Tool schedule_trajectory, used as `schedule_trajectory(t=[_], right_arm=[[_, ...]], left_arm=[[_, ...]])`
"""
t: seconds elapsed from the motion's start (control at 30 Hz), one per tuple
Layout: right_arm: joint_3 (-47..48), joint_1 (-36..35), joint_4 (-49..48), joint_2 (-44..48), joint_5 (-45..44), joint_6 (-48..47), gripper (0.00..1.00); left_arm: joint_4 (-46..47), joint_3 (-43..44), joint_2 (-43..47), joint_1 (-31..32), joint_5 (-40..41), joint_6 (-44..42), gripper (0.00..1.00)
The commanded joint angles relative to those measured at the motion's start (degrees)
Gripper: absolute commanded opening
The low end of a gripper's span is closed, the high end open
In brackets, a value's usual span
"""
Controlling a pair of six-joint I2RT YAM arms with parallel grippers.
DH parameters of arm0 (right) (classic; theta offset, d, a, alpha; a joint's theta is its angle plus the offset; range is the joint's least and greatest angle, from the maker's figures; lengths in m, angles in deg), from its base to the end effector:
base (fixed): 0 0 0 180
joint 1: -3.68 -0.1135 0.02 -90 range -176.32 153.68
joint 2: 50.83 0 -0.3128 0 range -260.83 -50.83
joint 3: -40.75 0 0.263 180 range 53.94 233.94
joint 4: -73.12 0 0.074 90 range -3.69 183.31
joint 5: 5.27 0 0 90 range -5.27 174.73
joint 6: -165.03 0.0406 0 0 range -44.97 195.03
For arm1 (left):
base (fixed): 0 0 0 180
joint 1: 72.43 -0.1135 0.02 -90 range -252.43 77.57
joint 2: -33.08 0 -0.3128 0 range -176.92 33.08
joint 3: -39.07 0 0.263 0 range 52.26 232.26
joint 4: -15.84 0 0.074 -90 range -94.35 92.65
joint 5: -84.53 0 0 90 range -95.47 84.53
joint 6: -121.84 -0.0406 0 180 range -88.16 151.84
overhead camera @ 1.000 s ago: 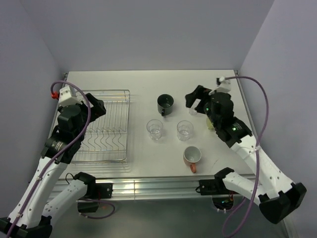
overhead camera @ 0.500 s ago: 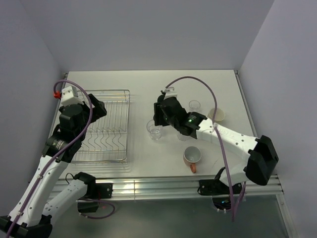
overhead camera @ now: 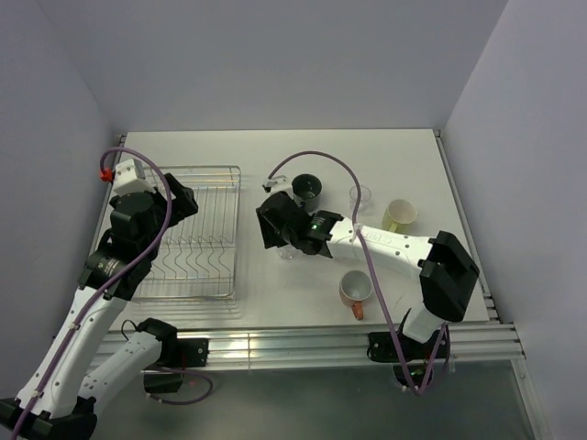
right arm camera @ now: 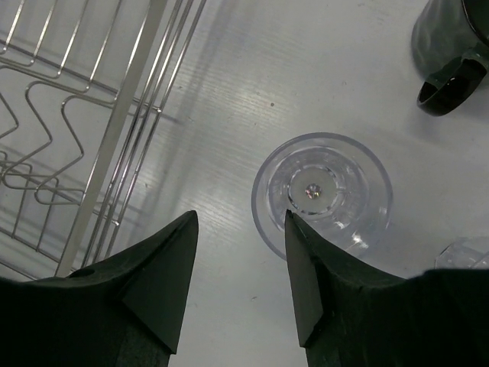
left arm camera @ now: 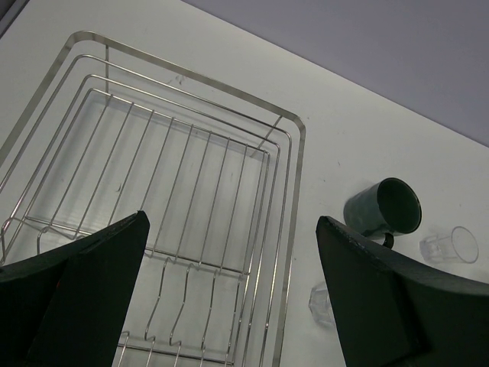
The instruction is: Load the cups into the dish rack
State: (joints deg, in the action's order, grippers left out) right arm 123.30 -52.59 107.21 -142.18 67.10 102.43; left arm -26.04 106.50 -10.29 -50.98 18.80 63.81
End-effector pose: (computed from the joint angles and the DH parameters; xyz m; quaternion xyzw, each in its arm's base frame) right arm 0.2156 0.3008 0.3093 -0.1665 0.8925 0.1587 0.3879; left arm 0.1350 -0.0351 0.4016 -0.1957 0.7754 -0.1071 0.5908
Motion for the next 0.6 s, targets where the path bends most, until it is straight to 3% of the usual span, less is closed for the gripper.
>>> schedule_trajectory(t=[0.0, 0.57], right_arm=[[3.6, -0.2, 1.2, -1.5, -2.1, -0.2, 0.57], [7.4, -0.2, 4.3, -10.5, -2.8, -0.4, 0.43]], left_arm=[[0.6, 1.0, -0.2, 0.0, -0.1, -1.3, 0.99], [0.3, 1.2, -1.0, -0.1, -0.1, -1.4, 0.99]])
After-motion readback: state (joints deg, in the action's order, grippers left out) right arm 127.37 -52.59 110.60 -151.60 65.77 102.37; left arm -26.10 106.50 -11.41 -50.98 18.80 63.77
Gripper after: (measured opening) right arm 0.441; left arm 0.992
